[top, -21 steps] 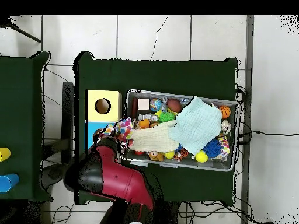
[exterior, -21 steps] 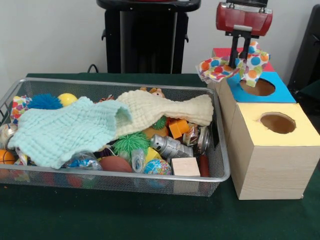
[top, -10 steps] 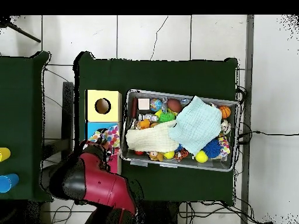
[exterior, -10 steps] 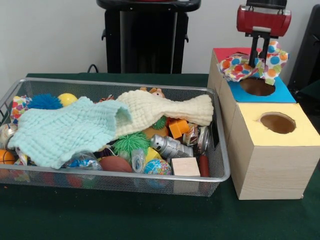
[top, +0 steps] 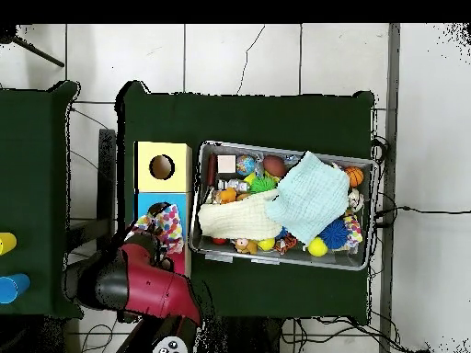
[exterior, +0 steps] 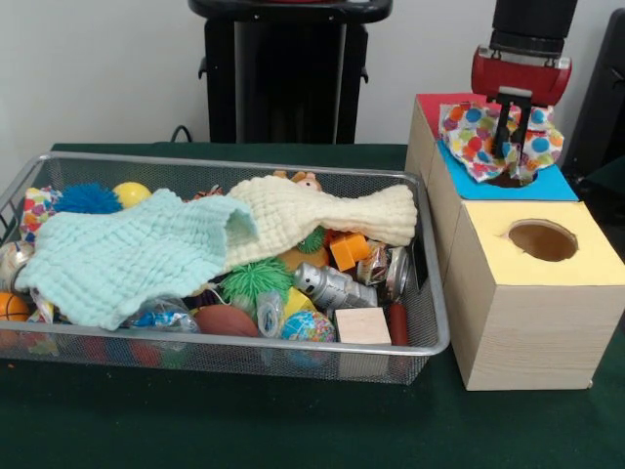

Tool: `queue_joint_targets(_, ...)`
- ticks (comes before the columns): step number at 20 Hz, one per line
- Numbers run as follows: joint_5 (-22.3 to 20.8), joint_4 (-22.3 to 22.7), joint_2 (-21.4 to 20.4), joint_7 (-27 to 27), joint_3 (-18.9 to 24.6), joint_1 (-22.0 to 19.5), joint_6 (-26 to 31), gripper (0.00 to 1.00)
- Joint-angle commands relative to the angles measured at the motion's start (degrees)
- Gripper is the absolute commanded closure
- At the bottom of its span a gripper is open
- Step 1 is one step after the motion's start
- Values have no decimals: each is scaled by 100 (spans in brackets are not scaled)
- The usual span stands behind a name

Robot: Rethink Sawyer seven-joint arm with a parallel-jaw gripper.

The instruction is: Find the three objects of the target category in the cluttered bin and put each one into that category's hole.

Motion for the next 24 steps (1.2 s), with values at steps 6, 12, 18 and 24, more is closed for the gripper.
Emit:
queue_joint_targets(6, 102, 84, 751, 1746, 532, -98, -892, 100)
queue_joint_targets(12, -58, -123, 1110, 1603, 468, -257, -1292, 100)
queue_joint_targets(18, -312, -307, 1576, 1545, 730, -619, -1734, 100)
queue_joint_targets(24, -422, -409, 1834, 1546, 995, -883, -1833, 100)
